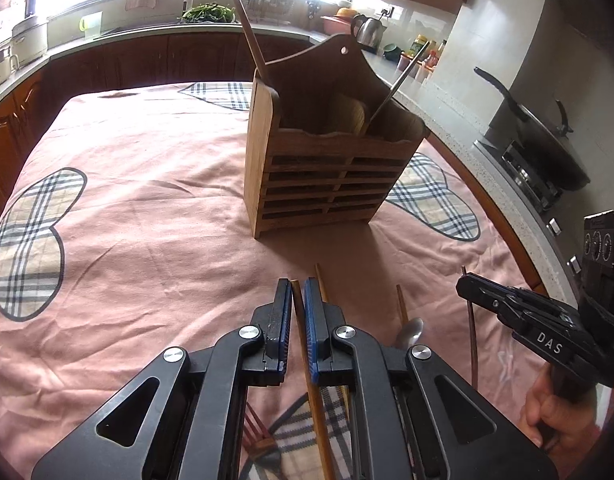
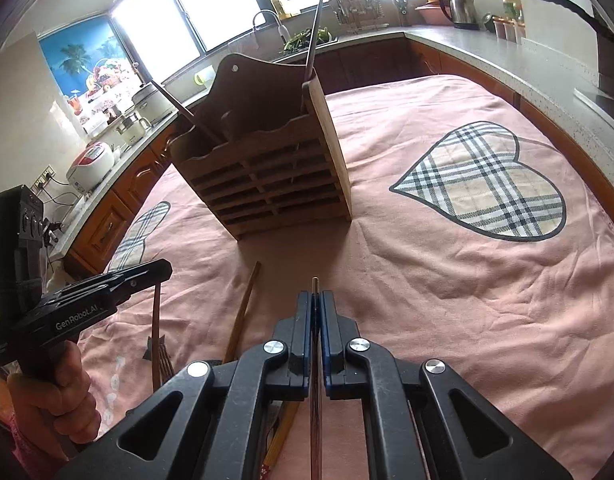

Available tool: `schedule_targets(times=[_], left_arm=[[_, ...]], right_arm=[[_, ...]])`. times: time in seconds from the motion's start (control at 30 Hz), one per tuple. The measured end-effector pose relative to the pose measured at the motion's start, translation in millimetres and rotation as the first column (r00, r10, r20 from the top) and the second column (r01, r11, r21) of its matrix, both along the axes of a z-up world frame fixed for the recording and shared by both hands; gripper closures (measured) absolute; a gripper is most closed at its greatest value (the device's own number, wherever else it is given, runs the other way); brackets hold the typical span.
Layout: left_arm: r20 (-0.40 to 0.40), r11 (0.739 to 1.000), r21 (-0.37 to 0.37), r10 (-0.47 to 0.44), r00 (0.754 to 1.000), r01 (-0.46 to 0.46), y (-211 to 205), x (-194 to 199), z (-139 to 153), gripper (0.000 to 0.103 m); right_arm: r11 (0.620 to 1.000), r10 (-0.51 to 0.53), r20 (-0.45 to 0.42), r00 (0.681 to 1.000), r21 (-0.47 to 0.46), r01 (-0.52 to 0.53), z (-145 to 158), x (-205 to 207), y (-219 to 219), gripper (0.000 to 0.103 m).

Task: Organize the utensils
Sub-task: 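Close left gripper on a wooden chopstick while right gripper grasps another chopstick, then carry both held chopsticks to the wooden holder and insert them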

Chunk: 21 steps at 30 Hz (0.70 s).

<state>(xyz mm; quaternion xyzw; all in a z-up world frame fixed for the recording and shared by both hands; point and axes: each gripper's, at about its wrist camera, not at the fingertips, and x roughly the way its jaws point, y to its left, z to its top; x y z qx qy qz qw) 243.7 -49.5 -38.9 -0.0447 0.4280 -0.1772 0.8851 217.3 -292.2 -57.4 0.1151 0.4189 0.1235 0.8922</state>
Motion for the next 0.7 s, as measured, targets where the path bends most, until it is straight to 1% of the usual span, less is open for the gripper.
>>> schedule_targets(times=[0.2,0.47,0.7], left_arm=[[0.038,0.999,-0.037,0.004,0.999,-0.003,7.7,-21.4,21.2,0.097],[0.094,0.998,-0.068,0.012,0.996,-0.006,21.2,-52.0,45.4,0.097],[0.141,0.994,-0.104,0.043,0.989,-0.029,35.0,-74.4,62.9,0.098]], right_arm=[[1.0,0.003,0.038,0.999,0.022,-0.004,15.7,-11.1,0.9,0.099],[0.999,0.008,0.106,0.994,0.034,-0.011,42.1,-28.2,2.8,0.099],[0.999,0.004,0.16,0.987,0.045,-0.011,60.7,-43.3,0.9,0.099]])
